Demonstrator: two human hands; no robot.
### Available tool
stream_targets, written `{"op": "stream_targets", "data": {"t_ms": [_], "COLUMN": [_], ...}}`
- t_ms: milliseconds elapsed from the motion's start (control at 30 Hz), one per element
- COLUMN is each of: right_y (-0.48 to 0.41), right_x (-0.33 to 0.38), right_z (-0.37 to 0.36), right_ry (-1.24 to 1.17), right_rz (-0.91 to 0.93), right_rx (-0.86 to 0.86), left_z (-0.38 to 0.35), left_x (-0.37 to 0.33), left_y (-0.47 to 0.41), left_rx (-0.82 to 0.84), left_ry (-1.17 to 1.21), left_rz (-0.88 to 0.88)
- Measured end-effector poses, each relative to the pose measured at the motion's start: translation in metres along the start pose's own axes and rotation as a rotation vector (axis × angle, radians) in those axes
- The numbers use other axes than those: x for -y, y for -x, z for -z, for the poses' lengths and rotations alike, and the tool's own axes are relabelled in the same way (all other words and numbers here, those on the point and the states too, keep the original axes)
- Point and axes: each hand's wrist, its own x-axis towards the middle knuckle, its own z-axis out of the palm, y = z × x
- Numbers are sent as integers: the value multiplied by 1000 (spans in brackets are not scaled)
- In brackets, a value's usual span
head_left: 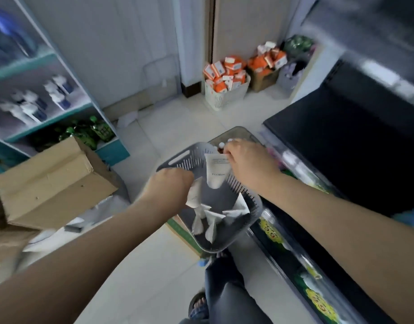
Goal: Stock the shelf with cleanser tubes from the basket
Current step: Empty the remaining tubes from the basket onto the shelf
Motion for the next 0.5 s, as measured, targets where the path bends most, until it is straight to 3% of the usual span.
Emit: {"op": "stream_targets", "data": {"t_ms": [300, 500], "right_y": [142, 248], "right_x": [-3, -18], "right_z": [93, 137], "right_ry": [-10, -84], "right_rz": [-325, -548], "right_rx": [-75, -155], "left_z": [73, 114], "left_x": [-55, -120], "left_y": [39, 72], "left_rx": [-184, -232], "left_ry": [-110, -4], "left_rz": [-299, -526]}}
